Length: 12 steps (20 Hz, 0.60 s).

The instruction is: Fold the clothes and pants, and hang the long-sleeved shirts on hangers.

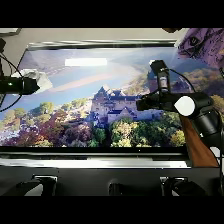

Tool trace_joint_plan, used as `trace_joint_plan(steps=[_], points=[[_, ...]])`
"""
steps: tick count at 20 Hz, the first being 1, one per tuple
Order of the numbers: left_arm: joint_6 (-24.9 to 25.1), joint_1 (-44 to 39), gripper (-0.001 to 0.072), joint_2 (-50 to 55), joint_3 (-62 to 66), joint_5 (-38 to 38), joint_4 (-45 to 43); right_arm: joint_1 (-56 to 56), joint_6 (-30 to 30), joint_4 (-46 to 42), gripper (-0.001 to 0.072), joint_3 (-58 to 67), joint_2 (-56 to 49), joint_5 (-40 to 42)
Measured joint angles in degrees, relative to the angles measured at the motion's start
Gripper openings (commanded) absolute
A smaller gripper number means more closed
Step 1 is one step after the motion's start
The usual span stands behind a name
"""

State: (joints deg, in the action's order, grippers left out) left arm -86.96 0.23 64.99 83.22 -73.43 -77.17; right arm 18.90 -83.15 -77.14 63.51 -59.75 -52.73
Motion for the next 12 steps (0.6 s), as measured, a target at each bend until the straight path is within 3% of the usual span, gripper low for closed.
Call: trace_joint_plan(steps=[1,2,3,4,8,12], points=[[0.0,0.0,0.0042,0.0,0.0,0.2,0.0,0.0,0.0,0.0,0.0037,0.0,0.0,0.0],[0.0,0.0,0.0151,0.0,0.0,0.8,0.0,0.0,0.0,0.0,0.0037,0.0,0.0,0.0],[0.0,0.0,0.0584,0.1,0.0,1.6,0.0,0.0,0.0,0.0,0.0037,0.0,0.0,0.0],[0.0,0.0,0.0713,0.5,0.0,2.1,-0.3,0.0,0.0,0.0,0.0037,0.0,0.0,0.0],[-7.1,1.5,0.0710,5.8,0.5,5.9,-9.5,0.0,0.0,0.0,0.0037,0.0,0.0,0.1],[-15.7,8.0,0.0705,20.0,9.7,12.0,-16.6,0.0,0.0,0.0,0.0037,0.0,0.0,0.2]])
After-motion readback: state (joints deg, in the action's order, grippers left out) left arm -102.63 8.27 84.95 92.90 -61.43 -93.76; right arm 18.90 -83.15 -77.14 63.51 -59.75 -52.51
